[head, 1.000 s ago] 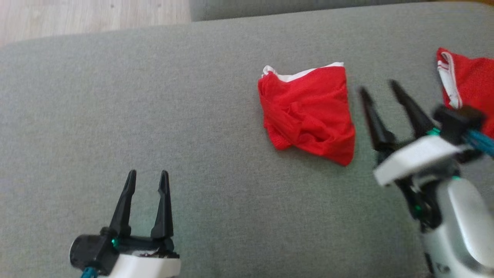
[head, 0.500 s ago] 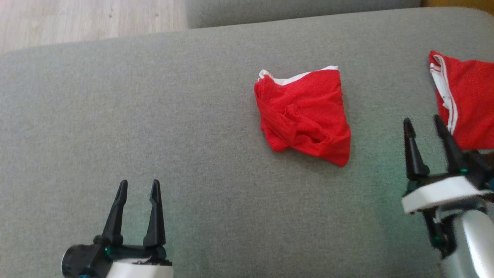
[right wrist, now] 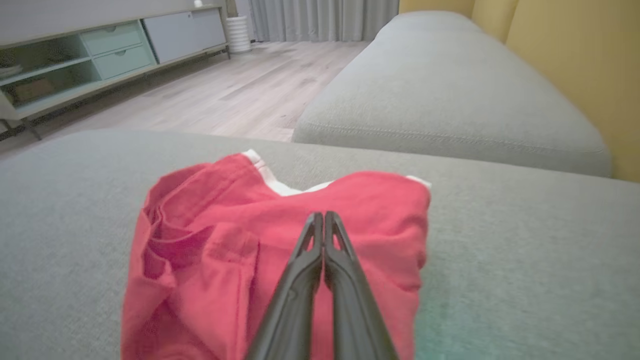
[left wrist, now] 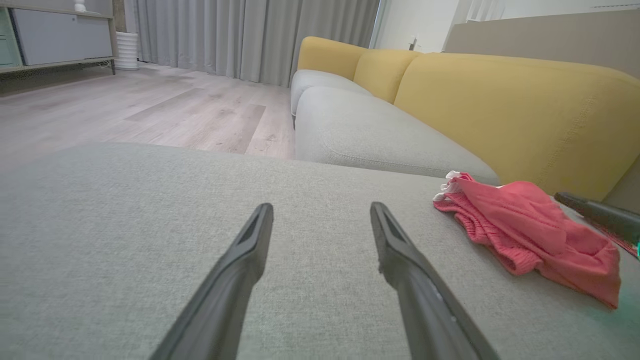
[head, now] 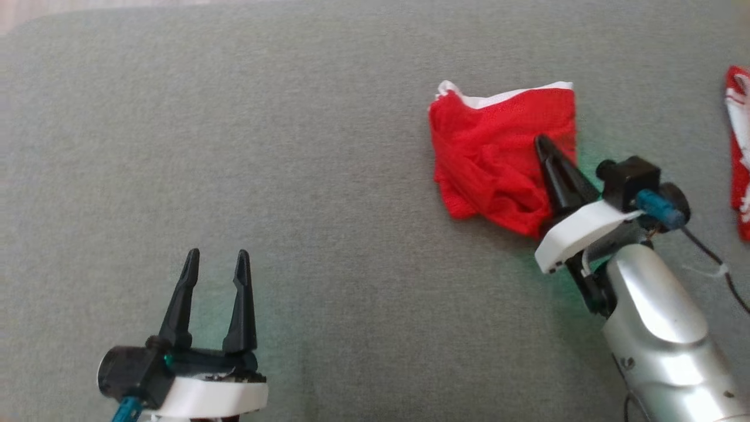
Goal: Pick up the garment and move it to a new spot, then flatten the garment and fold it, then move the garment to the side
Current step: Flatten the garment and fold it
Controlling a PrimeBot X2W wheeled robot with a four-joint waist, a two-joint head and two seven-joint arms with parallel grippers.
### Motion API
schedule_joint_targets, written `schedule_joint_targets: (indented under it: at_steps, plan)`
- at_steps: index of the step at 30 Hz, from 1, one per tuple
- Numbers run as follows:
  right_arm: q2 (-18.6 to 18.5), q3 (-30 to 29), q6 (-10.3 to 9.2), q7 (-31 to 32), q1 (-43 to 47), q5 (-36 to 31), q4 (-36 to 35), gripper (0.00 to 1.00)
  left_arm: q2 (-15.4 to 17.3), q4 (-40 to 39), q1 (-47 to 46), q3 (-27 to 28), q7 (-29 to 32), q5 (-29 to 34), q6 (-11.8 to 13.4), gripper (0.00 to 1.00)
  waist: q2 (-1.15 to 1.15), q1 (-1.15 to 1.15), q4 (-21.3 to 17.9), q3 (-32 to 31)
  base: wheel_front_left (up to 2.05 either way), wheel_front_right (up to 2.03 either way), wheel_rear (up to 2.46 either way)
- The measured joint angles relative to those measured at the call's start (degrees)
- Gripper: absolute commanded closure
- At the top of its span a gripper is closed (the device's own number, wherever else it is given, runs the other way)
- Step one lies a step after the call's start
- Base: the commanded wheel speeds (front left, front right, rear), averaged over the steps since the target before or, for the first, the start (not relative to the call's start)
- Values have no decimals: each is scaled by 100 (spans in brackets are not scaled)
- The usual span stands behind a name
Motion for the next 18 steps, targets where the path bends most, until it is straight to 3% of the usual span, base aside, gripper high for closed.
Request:
schedule_joint_targets:
  at_steps: [7, 18]
  plan:
    - [2, 509, 0, -222, -154, 69, 711, 100, 0, 11, 1, 19, 0, -5, 0, 0, 0, -1, 154, 53, 0, 0, 0]
    - [114, 1797, 0, -365, -194, 400, 834, 100, -2, 47, 1, 11, 0, -7, 0, 0, 0, -1, 215, -46, 0, 0, 0]
